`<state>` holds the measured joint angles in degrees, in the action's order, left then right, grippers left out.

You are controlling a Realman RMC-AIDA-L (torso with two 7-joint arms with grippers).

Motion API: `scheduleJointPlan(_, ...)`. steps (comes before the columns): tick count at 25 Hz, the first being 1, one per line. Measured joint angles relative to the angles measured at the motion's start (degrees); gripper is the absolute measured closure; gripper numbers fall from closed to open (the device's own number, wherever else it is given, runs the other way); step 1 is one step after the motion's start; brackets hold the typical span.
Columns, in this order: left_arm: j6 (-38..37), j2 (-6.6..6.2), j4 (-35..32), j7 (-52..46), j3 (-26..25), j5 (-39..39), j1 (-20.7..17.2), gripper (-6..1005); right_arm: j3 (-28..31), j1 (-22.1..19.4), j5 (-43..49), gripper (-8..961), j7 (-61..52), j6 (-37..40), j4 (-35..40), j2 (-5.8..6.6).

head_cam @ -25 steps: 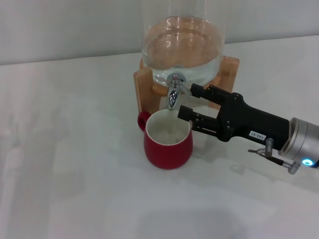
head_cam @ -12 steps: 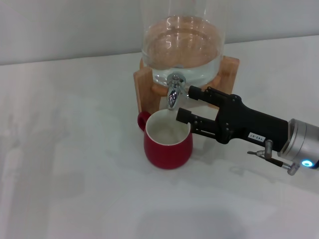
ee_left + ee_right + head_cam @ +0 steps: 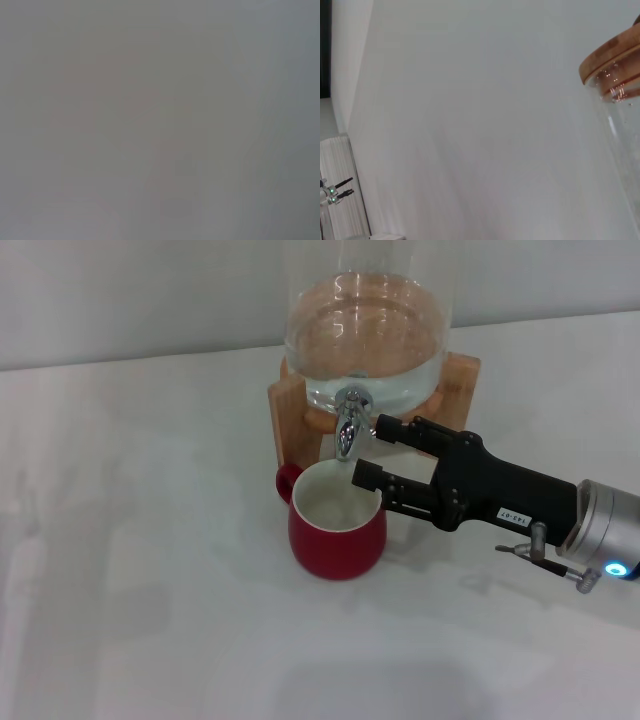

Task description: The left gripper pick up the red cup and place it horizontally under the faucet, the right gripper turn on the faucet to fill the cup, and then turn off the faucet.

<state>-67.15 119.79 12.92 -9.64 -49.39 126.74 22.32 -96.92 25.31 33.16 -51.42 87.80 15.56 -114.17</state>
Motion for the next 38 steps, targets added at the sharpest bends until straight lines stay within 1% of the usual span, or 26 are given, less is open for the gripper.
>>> scheduleJointPlan(5,0.11,0.00,0.00,0.05,0.00,0.00,0.00,559,0.70,-0.32,-0.13,203,0.09,0.08,0.00,0.12)
scheduleJointPlan(10,0.20,0.00,0.00,0.35,0.00,0.00,0.00,559,3.56,-1.04,-0.28,203,0.34,0.67,0.18,0.78)
scheduleJointPlan(15,0.36,-0.01,0.00,0.40,0.00,0.00,0.04,559,3.45,-2.01,-0.06,204,0.04,3.31,2.03,1.20)
scheduleJointPlan(16,0.36,-0.02,0.00,0.41,0.00,0.00,0.06,559,3.27,-2.09,0.07,204,-0.01,3.95,2.18,1.14)
scheduleJointPlan(21,0.44,-0.05,0.00,0.42,0.00,0.00,0.14,559,2.99,-1.77,2.97,204,-0.41,5.35,2.47,-0.46)
scheduleJointPlan(23,0.45,-0.06,0.00,0.42,0.00,0.00,0.16,559,2.88,-1.39,4.06,204,-0.67,5.12,2.84,-0.86)
scheduleJointPlan(32,0.44,-0.04,0.09,0.42,0.00,0.00,0.18,559,1.16,0.64,4.65,204,-1.58,4.30,3.14,-1.16)
scheduleJointPlan(38,0.40,0.00,0.10,0.42,0.00,0.00,0.18,559,-0.47,1.72,4.54,204,-2.16,1.76,3.55,-1.38)
